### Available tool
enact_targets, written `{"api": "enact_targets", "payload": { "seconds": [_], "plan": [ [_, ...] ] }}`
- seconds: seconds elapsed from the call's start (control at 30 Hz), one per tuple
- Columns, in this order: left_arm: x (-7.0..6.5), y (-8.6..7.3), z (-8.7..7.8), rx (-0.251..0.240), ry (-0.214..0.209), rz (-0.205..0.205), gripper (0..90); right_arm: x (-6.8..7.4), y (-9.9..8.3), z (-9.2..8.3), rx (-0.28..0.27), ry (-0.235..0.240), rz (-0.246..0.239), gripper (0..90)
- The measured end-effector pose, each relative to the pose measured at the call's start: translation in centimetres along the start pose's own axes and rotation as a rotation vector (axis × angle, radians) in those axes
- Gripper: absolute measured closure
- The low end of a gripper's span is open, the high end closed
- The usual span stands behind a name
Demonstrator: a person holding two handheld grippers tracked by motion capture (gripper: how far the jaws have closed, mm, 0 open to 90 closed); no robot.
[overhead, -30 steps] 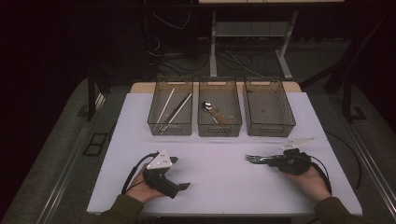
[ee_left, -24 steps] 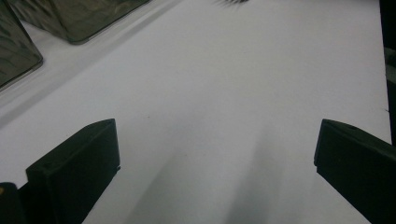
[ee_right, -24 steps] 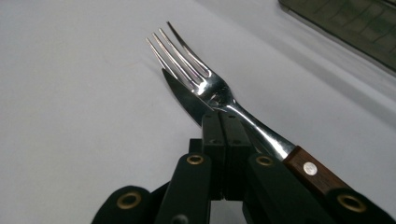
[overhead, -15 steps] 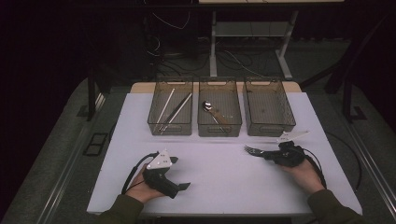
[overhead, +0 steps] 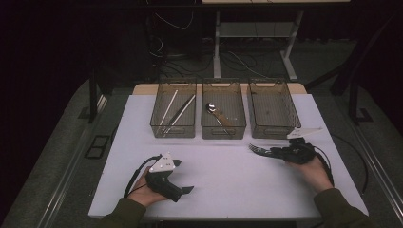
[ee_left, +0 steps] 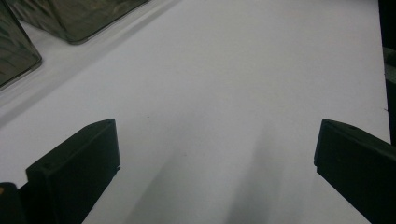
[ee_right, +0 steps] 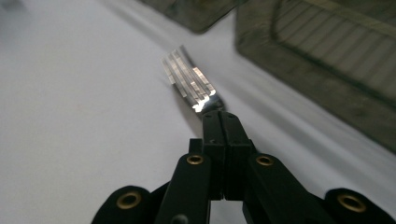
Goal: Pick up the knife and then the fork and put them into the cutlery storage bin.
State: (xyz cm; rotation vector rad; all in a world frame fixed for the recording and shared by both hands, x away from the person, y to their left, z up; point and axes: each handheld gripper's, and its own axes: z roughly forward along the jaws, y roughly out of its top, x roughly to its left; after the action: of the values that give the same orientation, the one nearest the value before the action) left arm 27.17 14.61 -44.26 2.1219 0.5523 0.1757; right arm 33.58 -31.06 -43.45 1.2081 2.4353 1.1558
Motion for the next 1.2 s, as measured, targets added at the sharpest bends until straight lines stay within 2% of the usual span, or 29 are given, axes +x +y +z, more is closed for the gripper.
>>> {"api": "enact_targets", "payload": {
  "seconds": [0.07,0.27,0.37,0.47,0.67,1.03,1.2],
  "plan": [
    [0.0,0.0,0.0,0.001,0.000,0.002,0.0,-0.8,-0.1,-1.0,-0.006,-0.039,-0.001,90.0],
    [0.0,0.0,0.1,0.001,0.001,-0.001,0.0,-3.6,-1.3,-3.1,0.019,-0.144,0.043,90.0],
    [0.0,0.0,0.1,0.001,0.000,-0.002,0.0,-4.8,-2.0,-3.5,0.053,-0.184,0.061,90.0],
    [0.0,0.0,0.1,0.002,-0.001,-0.002,0.0,-5.5,-2.6,-3.5,0.086,-0.199,0.078,90.0],
    [0.0,0.0,0.0,0.001,-0.002,-0.001,0.0,-5.7,-2.9,-3.0,0.131,-0.204,0.080,90.0],
    [0.0,0.0,0.1,0.005,-0.004,0.002,0.0,-5.2,-3.3,-3.4,0.139,-0.176,0.089,90.0],
    [0.0,0.0,0.0,0.004,-0.004,0.003,0.0,-4.5,-3.6,-3.6,0.154,-0.157,0.073,90.0]
  ]
}}
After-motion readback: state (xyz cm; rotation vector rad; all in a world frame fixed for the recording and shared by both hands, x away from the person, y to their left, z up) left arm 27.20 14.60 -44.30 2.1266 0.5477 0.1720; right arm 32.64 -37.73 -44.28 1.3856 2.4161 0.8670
